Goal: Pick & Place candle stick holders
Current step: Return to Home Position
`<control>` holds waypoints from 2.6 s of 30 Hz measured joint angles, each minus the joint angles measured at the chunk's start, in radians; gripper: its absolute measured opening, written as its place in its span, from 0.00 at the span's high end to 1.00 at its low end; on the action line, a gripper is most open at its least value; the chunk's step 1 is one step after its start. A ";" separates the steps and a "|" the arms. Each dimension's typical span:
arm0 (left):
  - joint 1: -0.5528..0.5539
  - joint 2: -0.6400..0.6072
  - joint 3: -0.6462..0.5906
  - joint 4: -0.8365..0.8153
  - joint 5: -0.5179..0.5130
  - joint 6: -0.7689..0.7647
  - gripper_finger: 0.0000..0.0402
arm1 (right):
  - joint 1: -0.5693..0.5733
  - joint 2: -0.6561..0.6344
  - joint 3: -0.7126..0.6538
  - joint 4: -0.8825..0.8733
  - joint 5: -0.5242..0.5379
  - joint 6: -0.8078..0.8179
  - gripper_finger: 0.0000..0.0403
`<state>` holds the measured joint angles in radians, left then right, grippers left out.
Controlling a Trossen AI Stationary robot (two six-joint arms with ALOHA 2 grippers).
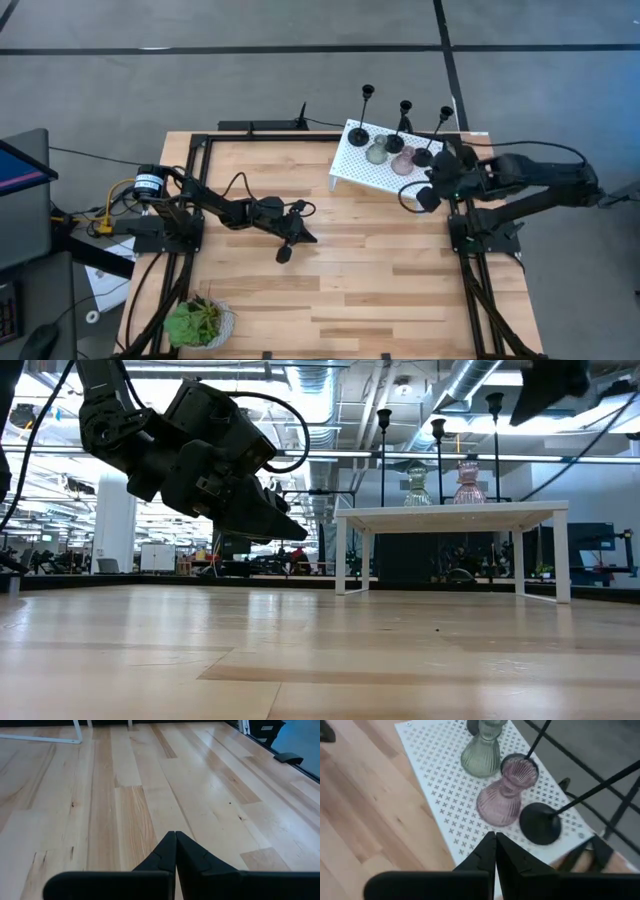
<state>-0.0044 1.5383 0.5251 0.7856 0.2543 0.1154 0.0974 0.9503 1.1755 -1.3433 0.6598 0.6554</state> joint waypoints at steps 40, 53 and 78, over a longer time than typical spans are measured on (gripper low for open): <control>0.000 0.000 0.001 0.008 0.000 0.007 0.99 | -0.319 -0.275 -0.639 0.872 0.247 -0.090 1.00; 0.000 0.000 0.001 0.008 -0.026 0.008 0.99 | -0.396 -0.274 -0.639 0.938 0.213 -0.122 1.00; 0.000 0.000 0.001 0.008 -0.026 0.008 0.99 | -0.500 -0.066 -0.639 0.991 0.140 -0.132 1.00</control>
<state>-0.0040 1.5383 0.5262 0.7933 0.2283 0.1230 -0.4023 0.8845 0.5365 -0.3519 0.8002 0.5233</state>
